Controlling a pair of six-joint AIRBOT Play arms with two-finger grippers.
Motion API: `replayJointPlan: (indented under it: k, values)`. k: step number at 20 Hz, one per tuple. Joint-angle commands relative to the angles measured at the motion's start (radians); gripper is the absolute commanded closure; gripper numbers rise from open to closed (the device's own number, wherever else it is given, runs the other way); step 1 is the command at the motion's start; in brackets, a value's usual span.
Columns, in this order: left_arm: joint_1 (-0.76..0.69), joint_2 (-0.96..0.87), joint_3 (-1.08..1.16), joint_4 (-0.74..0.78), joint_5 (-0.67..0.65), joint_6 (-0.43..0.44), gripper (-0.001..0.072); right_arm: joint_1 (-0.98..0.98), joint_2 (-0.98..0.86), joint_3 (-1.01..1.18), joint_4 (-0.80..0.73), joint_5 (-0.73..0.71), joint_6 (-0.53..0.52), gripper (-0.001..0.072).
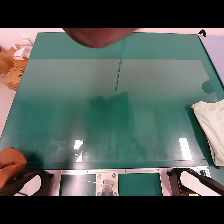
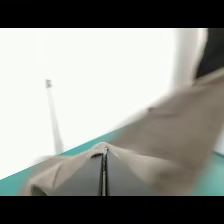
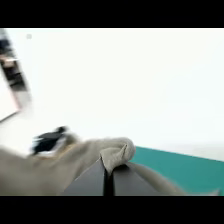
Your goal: Fold the shirts.
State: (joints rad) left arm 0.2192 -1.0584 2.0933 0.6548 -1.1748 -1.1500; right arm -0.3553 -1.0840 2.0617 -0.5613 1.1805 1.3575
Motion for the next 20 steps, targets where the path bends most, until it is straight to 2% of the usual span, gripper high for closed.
replayJointPlan:
  k: [1, 5, 6, 9, 11, 13, 17, 18, 19, 20]
  values:
    - [0.001, 0.049, -0.095, 0.203, -0.038, -0.076, 0.0681, -0.135, 0.126, -0.104, -0.138, 0.013, 0.005, 0.0699]
    - [0.001, -0.037, -0.280, 0.202, -0.048, -0.072, 0.0681, -0.130, 0.117, -0.383, -0.148, 0.008, -0.031, 0.0699]
    - [0.000, -0.079, -0.312, 0.188, -0.044, -0.070, 0.0681, -0.130, 0.111, -0.475, -0.149, -0.018, -0.053, 0.0699]
    - [-0.007, -0.265, -0.373, 0.022, -0.038, -0.005, 0.0681, -0.105, 0.037, -0.755, -0.146, -0.151, -0.119, 0.0700]
    - [-0.059, -0.414, -0.375, 0.008, -0.035, 0.008, 0.0681, -0.063, -0.074, -0.865, -0.146, -0.219, -0.167, 0.0699]
    - [-0.134, -0.559, -0.375, 0.035, -0.024, 0.029, 0.0681, -0.005, -0.224, -0.897, -0.148, -0.273, -0.195, 0.0699]
    - [-0.237, -0.761, -0.375, 0.057, 0.112, 0.018, 0.0679, 0.059, -0.474, -0.861, -0.146, -0.323, -0.199, 0.0699]
    - [-0.237, -0.777, -0.375, 0.056, 0.140, -0.008, 0.0643, 0.057, -0.500, -0.848, -0.147, -0.319, -0.199, 0.0696]
    - [-0.225, -0.779, -0.375, 0.056, 0.147, -0.029, 0.0289, 0.044, -0.504, -0.840, -0.150, -0.305, -0.199, 0.0564]
    - [-0.202, -0.779, -0.360, 0.056, 0.122, -0.055, 0.0035, 0.018, -0.501, -0.821, -0.155, -0.260, -0.196, 0.0283]
